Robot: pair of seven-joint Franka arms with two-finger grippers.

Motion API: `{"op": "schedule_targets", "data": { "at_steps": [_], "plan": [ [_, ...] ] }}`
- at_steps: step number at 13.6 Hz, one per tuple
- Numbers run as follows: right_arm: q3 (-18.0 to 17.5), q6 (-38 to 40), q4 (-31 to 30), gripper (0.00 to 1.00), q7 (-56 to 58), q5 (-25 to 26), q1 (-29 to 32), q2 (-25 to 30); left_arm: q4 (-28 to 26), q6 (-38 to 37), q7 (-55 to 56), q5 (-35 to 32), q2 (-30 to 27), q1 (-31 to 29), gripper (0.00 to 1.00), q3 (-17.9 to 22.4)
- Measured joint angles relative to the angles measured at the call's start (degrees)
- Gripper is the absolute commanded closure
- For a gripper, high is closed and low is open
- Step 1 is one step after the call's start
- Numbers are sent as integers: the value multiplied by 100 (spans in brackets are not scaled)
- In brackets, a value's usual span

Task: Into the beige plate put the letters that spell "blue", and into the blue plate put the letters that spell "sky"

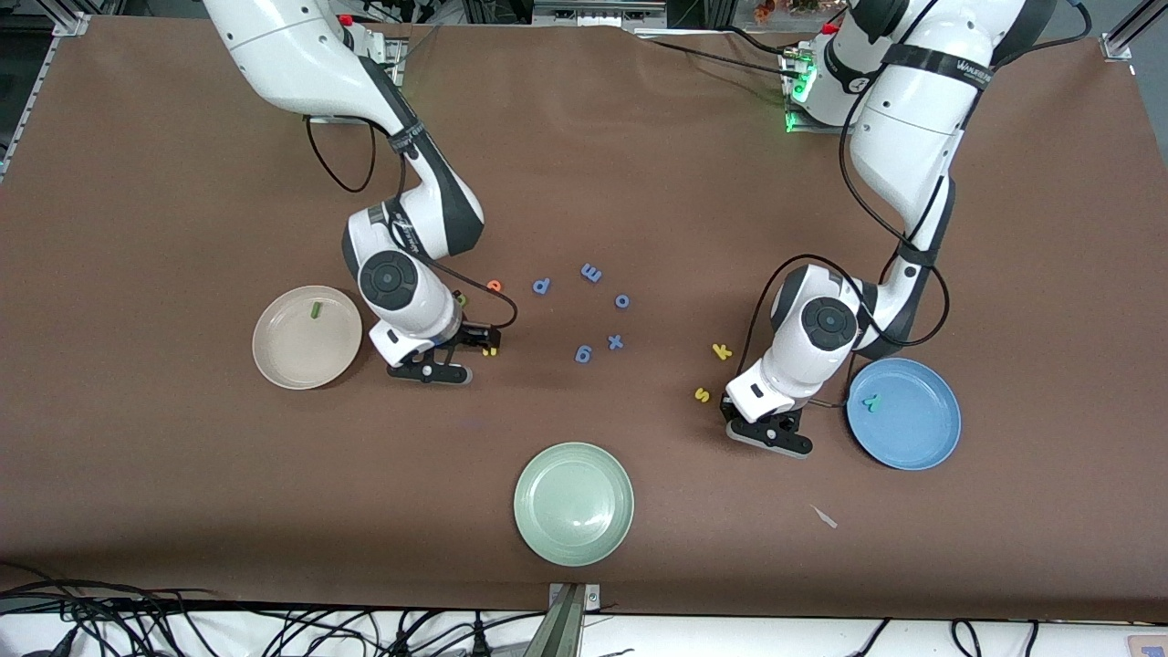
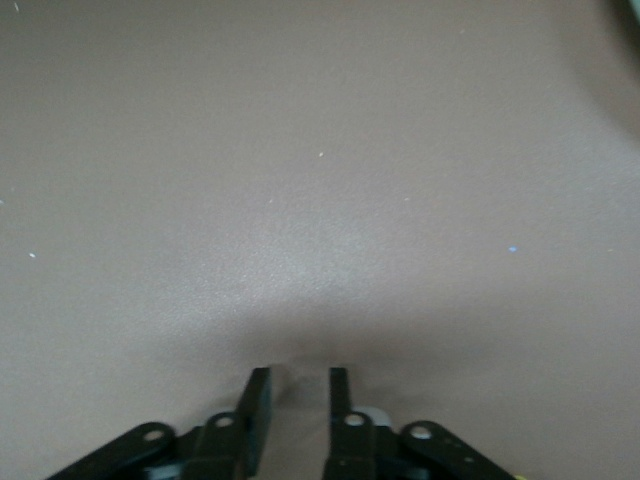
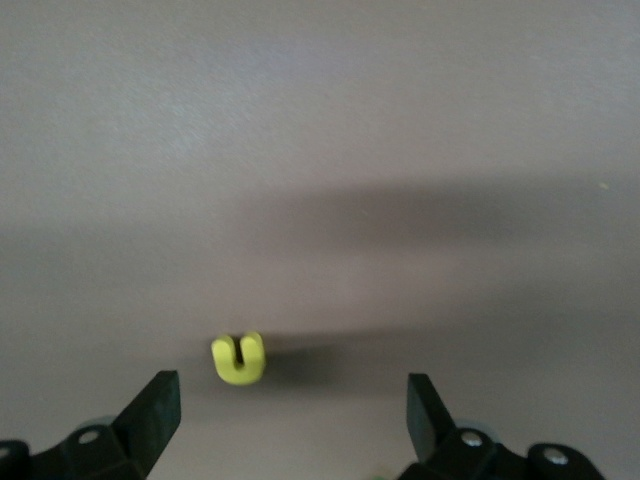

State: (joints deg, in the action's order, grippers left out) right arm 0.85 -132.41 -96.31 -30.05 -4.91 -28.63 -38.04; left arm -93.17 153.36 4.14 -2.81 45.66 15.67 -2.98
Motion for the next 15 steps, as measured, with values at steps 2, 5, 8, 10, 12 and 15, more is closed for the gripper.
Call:
{"op": "schedule_targets", "data": {
  "at_steps": [2,5,8,10,12,15],
  "plan": [
    [-49,-1,242,0,-97,0,-48,-246,-356,-138,137,0,-365,29,31,-65],
    [-90,-2,405,0,-130,0,-144,-476,-1452,-585,242,598,-1442,104,27,-194],
    [-90,-2,425,20,-136,1,-205,-519,-2328,-673,311,911,-1990,253,27,-223],
    [-89,-2,436,35,-129,3,-206,-519,-2512,-658,564,1187,-1940,388,32,-226],
    [-88,-2,438,45,-113,3,-206,-519,-2524,-623,754,1667,-1836,513,37,-229],
    [-87,-2,442,65,-79,4,-206,-520,-2378,-547,1050,2227,-1721,564,38,-212]
  ]
}}
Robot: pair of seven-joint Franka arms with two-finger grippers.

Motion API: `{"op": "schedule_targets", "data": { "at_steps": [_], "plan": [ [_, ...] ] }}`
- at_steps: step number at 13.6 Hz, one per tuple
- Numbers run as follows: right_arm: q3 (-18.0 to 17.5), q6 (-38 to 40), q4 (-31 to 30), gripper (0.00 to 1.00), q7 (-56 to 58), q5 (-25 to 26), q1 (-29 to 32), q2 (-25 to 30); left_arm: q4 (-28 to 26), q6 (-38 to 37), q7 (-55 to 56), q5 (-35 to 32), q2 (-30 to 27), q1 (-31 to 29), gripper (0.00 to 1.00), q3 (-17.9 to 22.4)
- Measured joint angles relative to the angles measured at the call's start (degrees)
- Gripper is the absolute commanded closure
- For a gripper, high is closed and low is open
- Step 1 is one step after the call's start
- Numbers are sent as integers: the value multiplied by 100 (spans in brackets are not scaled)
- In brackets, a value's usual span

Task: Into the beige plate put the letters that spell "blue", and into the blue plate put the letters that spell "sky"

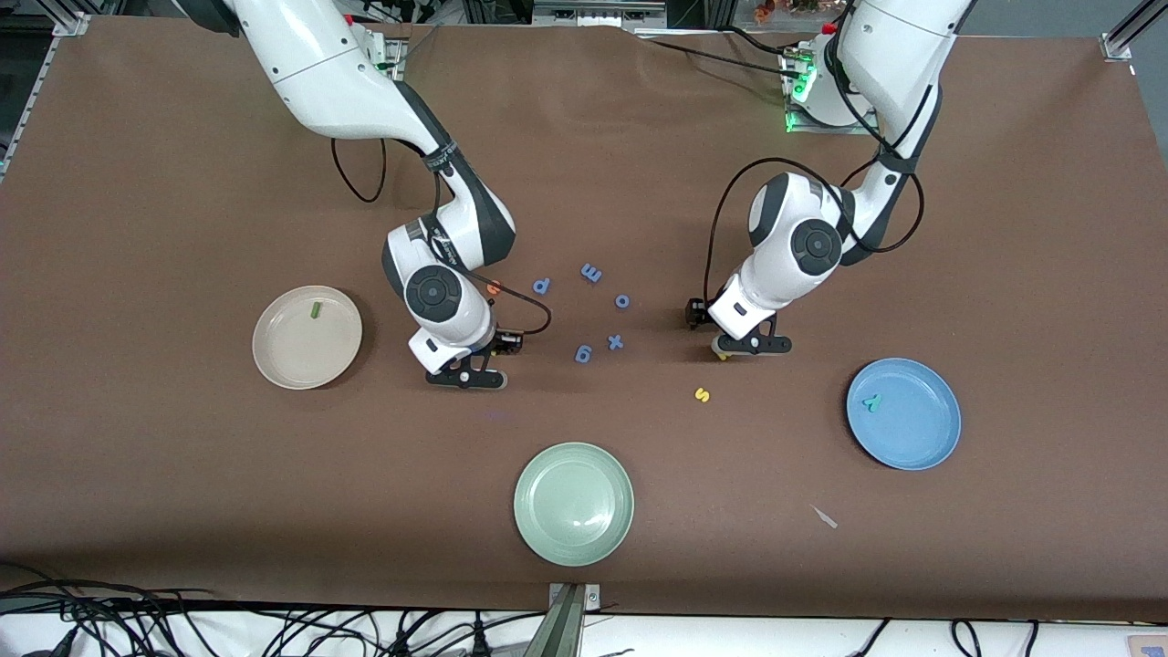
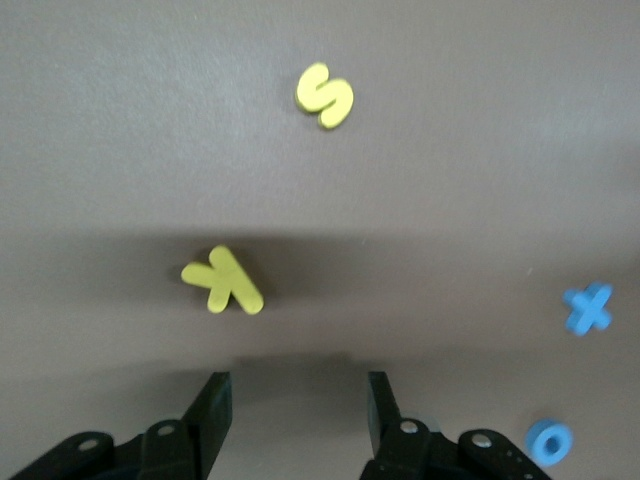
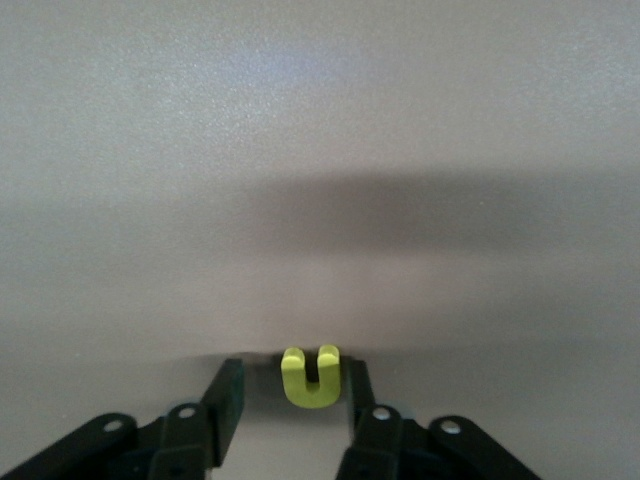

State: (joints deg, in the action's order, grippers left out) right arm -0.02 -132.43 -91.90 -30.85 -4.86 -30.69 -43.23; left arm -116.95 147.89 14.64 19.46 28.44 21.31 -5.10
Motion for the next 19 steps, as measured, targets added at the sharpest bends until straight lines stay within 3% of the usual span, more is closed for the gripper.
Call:
{"op": "schedule_targets", "data": {
  "at_steps": [3,10,13,15,19],
  "plan": [
    [2,0,1,74,27,1,0,0,334,3,199,2,170,-4,34,210],
    [9,-37,2,85,74,3,3,0,489,-24,628,-3,314,74,41,497],
    [32,15,22,87,237,3,36,1,492,-114,1356,-760,332,348,42,620],
    [59,393,89,87,676,2,142,36,512,-233,1830,-1341,332,387,43,629],
    [423,1776,192,86,1836,0,346,456,517,-295,1921,-1434,335,387,43,668]
  ]
}}
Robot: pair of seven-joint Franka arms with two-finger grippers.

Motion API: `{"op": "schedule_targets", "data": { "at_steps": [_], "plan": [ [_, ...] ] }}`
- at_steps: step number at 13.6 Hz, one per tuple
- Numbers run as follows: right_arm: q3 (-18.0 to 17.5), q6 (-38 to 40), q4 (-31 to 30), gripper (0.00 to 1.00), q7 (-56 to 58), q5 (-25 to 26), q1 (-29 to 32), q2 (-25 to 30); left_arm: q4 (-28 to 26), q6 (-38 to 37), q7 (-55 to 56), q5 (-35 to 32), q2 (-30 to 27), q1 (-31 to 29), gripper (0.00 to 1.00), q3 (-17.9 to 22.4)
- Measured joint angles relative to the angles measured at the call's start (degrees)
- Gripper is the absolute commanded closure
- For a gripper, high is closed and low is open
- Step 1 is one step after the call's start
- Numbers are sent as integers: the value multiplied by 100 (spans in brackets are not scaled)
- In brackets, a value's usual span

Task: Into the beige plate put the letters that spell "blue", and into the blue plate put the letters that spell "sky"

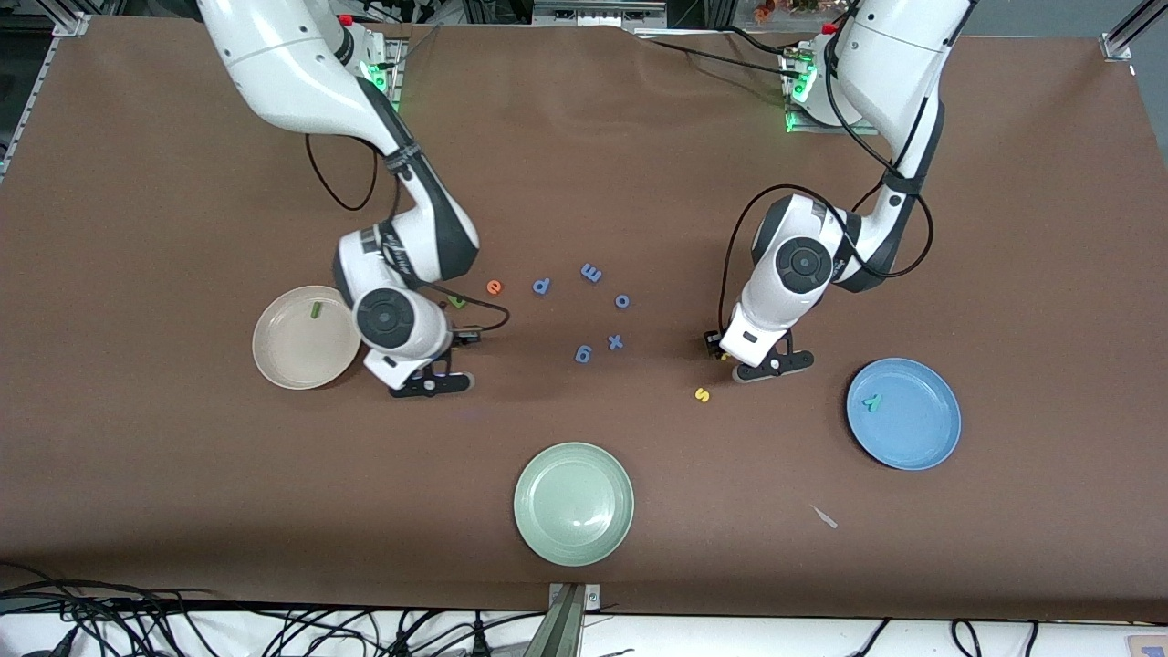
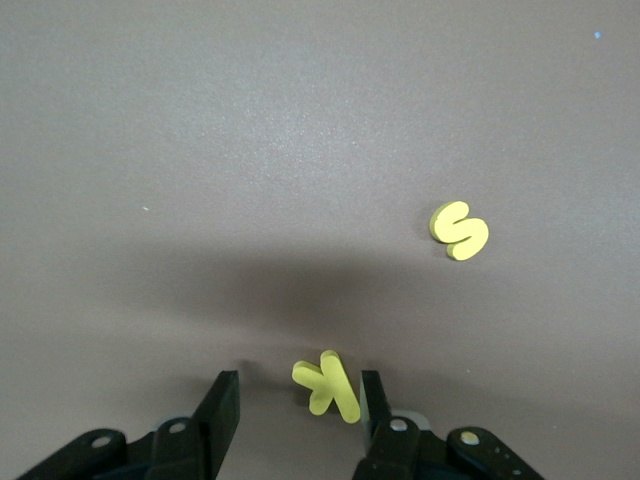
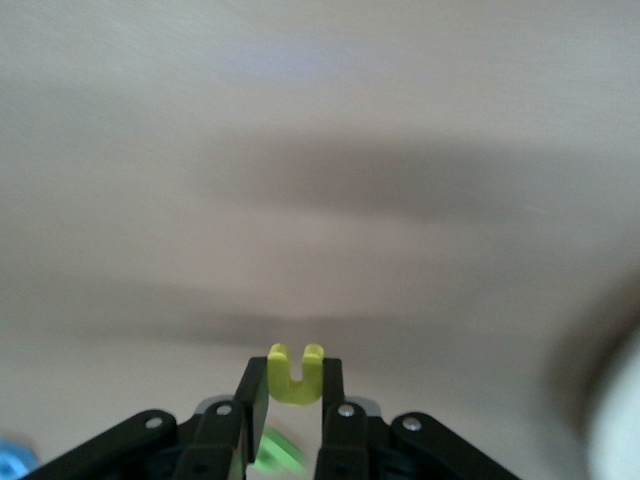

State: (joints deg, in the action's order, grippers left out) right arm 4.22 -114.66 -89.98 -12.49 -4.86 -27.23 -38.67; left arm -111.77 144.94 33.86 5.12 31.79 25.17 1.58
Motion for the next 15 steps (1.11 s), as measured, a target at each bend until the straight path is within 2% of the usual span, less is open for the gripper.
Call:
{"op": "schedule_targets", "data": {
  "at_steps": [3,7,10,12,13,14,15],
  "plan": [
    [480,667,-115,86,882,-1,38,370,5,-16,210,0,70,58,43,-1],
    [1153,691,-829,86,1851,-3,58,800,214,-16,430,0,259,213,42,-2],
    [1603,295,-1455,85,2465,-73,94,1052,250,-16,430,0,301,215,42,12],
    [1708,-76,-1870,85,2695,-173,98,1150,256,-16,430,-1,311,215,42,26],
    [1740,-220,-2038,81,2836,-274,98,1167,256,-16,430,-5,315,214,43,33],
    [1766,-346,-2163,33,2959,-366,99,1169,256,-16,430,-11,321,214,61,38],
    [1780,-417,-2241,0,3019,-405,99,1169,256,-16,429,-14,329,214,66,39]
  ]
}}
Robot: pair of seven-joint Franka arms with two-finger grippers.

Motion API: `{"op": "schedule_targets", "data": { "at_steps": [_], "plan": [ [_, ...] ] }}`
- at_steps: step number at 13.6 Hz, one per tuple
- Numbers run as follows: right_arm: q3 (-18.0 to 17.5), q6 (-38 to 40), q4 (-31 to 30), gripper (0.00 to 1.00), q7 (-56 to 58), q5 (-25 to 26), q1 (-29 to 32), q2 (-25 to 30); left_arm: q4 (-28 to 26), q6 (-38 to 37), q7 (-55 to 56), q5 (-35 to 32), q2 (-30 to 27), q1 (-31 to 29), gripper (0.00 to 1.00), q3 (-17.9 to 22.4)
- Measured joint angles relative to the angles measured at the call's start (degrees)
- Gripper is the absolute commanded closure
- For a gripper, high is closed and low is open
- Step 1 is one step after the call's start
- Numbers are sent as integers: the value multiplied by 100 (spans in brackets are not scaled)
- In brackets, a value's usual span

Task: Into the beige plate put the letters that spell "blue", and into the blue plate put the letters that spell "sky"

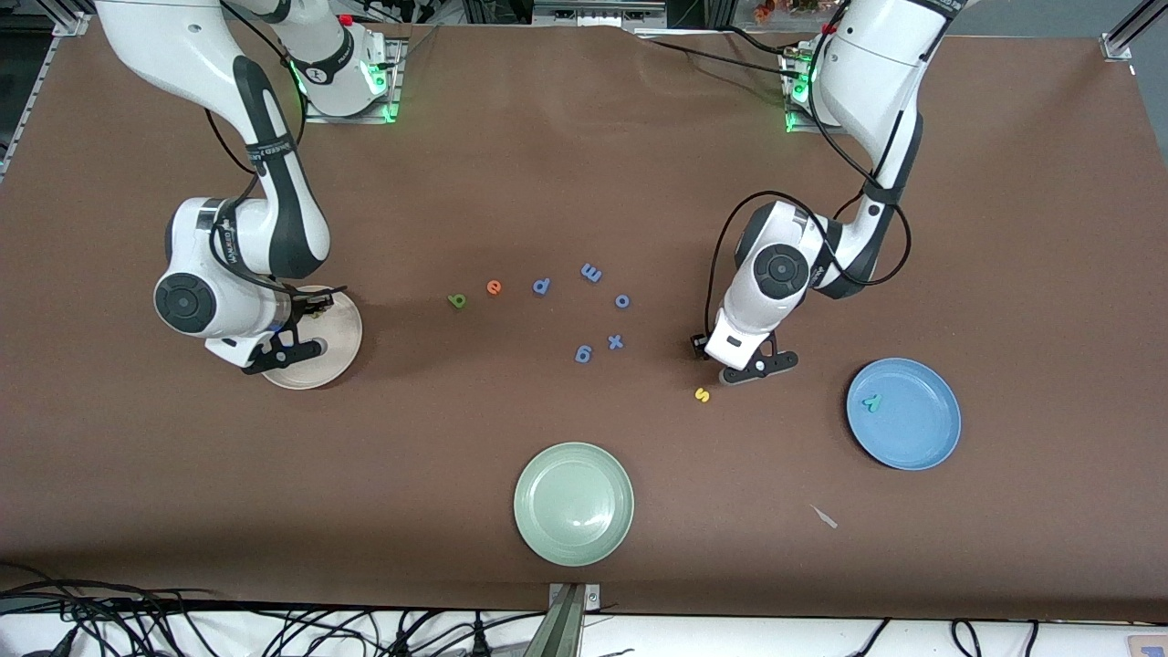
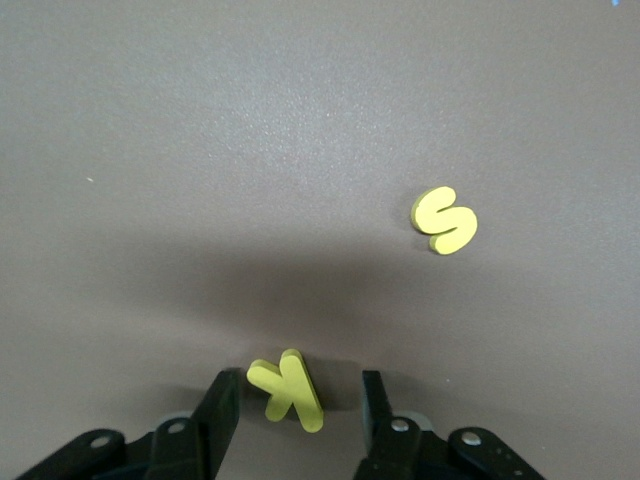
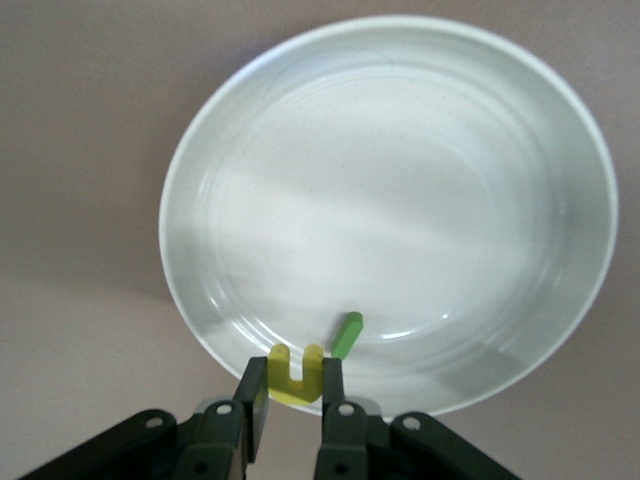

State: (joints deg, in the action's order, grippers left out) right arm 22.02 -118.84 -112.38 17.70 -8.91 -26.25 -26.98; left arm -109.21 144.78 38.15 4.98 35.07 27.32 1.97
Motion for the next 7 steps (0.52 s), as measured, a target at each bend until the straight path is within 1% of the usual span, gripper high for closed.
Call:
{"op": "schedule_targets", "data": {
  "at_steps": [1,2,3,4,5,7],
  "plan": [
    [3,-7,-18,0,9,-6,0,1,0,0,0,-1,8,0,72,1],
    [2,-8,-12,0,9,-10,-2,11,0,0,0,-2,15,0,75,1],
    [1,-6,6,0,9,-12,-5,39,1,-2,0,-7,14,0,86,4],
    [-3,35,58,0,9,-14,-11,76,0,-3,-1,-11,13,0,95,6],
    [-15,175,174,0,9,-16,-21,115,1,-3,-9,-26,13,0,100,6],
    [-87,642,598,0,-36,-37,-77,174,2,-2,-56,-68,10,-2,100,7]
  ]
}}
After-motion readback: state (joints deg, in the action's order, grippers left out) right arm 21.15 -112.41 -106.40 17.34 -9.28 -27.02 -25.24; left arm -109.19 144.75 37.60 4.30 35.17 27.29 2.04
